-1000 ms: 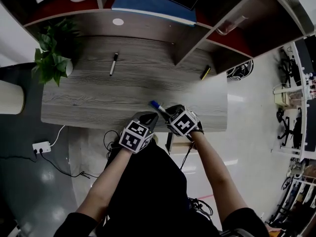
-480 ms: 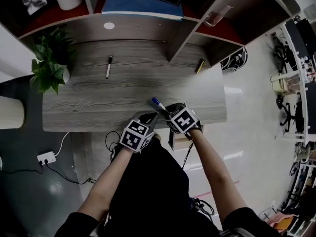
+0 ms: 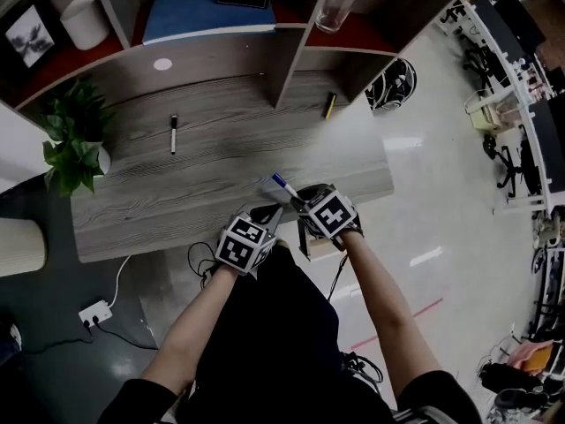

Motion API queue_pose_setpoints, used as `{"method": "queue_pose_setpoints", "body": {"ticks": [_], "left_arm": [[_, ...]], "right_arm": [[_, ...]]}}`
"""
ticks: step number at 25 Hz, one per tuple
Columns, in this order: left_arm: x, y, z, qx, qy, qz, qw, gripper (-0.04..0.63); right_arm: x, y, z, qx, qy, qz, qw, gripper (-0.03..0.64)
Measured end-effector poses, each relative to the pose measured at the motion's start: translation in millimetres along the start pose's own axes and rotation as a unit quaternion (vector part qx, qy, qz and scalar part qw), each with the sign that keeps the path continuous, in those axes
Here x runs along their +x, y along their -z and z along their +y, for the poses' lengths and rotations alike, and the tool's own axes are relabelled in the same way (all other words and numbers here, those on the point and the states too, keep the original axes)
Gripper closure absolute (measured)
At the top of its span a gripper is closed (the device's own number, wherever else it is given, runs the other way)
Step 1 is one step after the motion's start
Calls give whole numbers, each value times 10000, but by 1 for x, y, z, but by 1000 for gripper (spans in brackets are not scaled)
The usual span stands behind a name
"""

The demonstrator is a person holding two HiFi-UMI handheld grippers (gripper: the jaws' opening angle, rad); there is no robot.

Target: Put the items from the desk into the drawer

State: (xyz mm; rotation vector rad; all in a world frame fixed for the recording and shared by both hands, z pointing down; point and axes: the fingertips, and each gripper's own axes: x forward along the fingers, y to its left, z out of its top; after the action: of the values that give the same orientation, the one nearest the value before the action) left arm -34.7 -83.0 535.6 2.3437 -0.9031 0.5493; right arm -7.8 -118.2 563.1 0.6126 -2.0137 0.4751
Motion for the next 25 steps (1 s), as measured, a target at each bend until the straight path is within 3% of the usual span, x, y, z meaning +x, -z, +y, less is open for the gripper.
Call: {"method": "queue_pose_setpoints", "body": {"ticks": [10, 15, 25], "left_arm": [[19, 2, -36, 552, 631, 305, 9960, 588], [32, 13, -60, 786, 1037, 539, 9900, 588], [53, 39, -102, 1234, 1600, 979, 9745, 588]], "right_arm": [[-30, 45, -14, 1285, 542, -438, 9893, 545], [-45, 82, -17, 2049, 909, -684, 9722, 545], [-63, 153, -10, 3047, 1392, -812, 9387, 545]]}}
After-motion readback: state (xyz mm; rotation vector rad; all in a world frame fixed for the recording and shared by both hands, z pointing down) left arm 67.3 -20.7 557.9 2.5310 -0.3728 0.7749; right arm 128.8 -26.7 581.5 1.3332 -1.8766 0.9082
